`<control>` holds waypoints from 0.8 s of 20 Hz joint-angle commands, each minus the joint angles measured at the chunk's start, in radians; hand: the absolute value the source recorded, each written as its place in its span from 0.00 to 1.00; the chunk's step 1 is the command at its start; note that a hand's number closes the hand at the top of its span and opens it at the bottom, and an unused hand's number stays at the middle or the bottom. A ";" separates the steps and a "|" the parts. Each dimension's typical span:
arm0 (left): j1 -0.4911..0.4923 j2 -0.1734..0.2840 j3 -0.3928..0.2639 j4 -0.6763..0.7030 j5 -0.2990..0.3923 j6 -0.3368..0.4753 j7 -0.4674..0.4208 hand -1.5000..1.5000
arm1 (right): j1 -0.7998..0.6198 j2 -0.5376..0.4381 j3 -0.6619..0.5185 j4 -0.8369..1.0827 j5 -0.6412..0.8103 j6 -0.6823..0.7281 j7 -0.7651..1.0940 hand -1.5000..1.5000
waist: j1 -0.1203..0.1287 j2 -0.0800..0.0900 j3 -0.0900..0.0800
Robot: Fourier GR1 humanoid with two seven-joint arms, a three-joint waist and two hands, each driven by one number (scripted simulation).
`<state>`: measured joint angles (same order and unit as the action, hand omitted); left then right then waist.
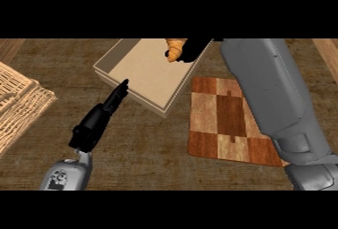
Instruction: Pick the croissant from the cutting board and place it in the cardboard box
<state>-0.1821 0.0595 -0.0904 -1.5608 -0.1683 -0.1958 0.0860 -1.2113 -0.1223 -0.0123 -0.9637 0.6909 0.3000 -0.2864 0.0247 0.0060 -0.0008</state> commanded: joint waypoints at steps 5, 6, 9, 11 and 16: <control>-0.006 -0.015 -0.010 -0.019 0.003 -0.003 0.021 0.50 | -0.075 0.064 0.054 0.317 0.145 -0.222 -0.111 1.00 | 0.014 0.005 0.000; -0.008 -0.014 -0.013 0.029 -0.019 0.007 -0.021 0.50 | -0.083 0.088 0.060 0.352 0.154 -0.239 -0.109 1.00 | 0.012 0.006 0.000; 0.012 -0.021 -0.021 0.002 -0.008 -0.002 -0.022 0.50 | -0.123 0.064 0.033 0.478 0.159 -0.243 -0.137 1.00 | 0.018 0.008 0.000; -0.018 -0.007 -0.003 -0.004 0.011 -0.019 -0.004 0.50 | -0.108 0.120 0.023 0.518 0.108 -0.268 -0.052 1.00 | 0.028 0.009 0.000; -0.052 -0.014 -0.014 0.018 0.002 -0.024 -0.002 0.50 | -0.133 0.121 -0.020 0.658 0.069 -0.216 -0.075 0.00 | 0.041 0.015 0.000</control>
<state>-0.2210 0.0482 -0.0958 -1.5301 -0.1723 -0.2063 0.0709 -1.3246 -0.0172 -0.0220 -0.4080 0.7835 0.0908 -0.3645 0.0513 0.0193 -0.0010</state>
